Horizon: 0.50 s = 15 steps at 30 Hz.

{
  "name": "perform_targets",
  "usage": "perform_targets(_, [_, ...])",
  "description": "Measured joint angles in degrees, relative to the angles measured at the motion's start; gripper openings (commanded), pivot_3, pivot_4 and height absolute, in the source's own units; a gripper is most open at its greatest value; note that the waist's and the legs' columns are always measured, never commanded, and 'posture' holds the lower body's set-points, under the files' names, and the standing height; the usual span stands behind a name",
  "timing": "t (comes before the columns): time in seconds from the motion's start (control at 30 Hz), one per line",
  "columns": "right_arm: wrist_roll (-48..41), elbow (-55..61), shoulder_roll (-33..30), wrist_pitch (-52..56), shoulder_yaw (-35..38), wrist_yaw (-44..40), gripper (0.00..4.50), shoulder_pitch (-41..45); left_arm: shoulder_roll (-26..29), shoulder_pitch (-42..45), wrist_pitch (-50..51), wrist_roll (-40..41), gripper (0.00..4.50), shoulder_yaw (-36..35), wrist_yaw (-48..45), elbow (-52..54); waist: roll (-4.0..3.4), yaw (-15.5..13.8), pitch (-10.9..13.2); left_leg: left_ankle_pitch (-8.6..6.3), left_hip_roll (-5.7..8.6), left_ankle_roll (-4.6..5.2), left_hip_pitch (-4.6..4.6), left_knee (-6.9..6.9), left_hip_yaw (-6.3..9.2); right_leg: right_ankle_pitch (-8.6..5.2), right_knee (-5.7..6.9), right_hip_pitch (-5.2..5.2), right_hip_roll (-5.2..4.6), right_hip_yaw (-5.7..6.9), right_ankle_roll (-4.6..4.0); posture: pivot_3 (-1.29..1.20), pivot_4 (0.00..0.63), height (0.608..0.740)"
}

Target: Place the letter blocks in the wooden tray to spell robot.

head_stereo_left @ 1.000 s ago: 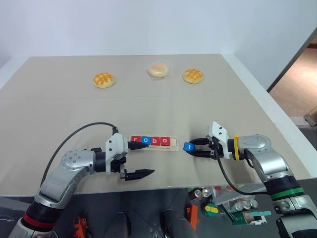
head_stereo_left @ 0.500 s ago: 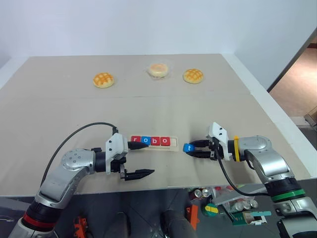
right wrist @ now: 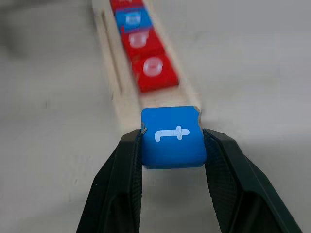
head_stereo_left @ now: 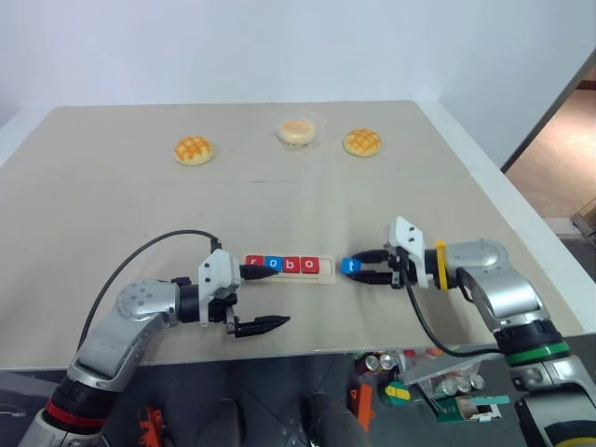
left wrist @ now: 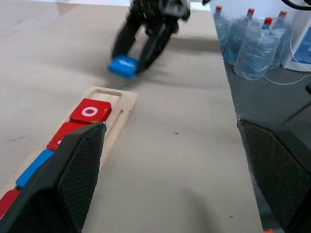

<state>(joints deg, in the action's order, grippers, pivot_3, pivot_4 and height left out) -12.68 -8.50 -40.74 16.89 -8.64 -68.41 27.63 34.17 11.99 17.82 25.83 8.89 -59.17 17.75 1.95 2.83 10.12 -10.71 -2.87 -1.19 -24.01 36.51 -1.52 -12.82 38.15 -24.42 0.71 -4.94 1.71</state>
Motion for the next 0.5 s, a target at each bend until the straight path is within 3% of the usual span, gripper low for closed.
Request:
perform_targets(0.1, [-0.05, 0.02, 0.39, 0.52, -0.43, -1.27, 1.32, 4.22, -0.63, -0.02, -0.13, -0.01, 4.50, -0.36, 0.62, -0.45, 0.00, -0.05, 0.00, 0.00, -0.01, 0.00, 0.00, 0.00, 0.03, 0.00, 0.00, 0.01, 0.00, 0.04, -0.01, 0.00, 0.150, 0.739])
perform_targets(0.2, [1.92, -3.64, 3.01, 1.29, -6.18, -5.51, 1.32, 11.56, -2.98, 0.26, -0.17, 0.27, 4.50, -2.27, 3.95, -1.54, 0.00, -0.08, 0.00, 0.00, 0.00, 0.00, -0.08, -0.03, 0.03, 0.02, -0.01, -0.03, -0.01, 0.05, 0.09, 0.00, 0.150, 0.739])
perform_targets(0.5, [6.27, -11.94, 4.96, -1.50, -9.50, -7.84, 1.32, 15.38, -4.23, -0.29, 2.59, 2.49, 4.50, -3.19, 6.65, -0.89, -0.01, -0.08, 0.00, 0.00, 0.00, 0.00, -0.08, -0.03, 0.05, 0.08, -0.01, -0.04, -0.01, 0.06, 0.19, 0.00, 0.150, 0.739])
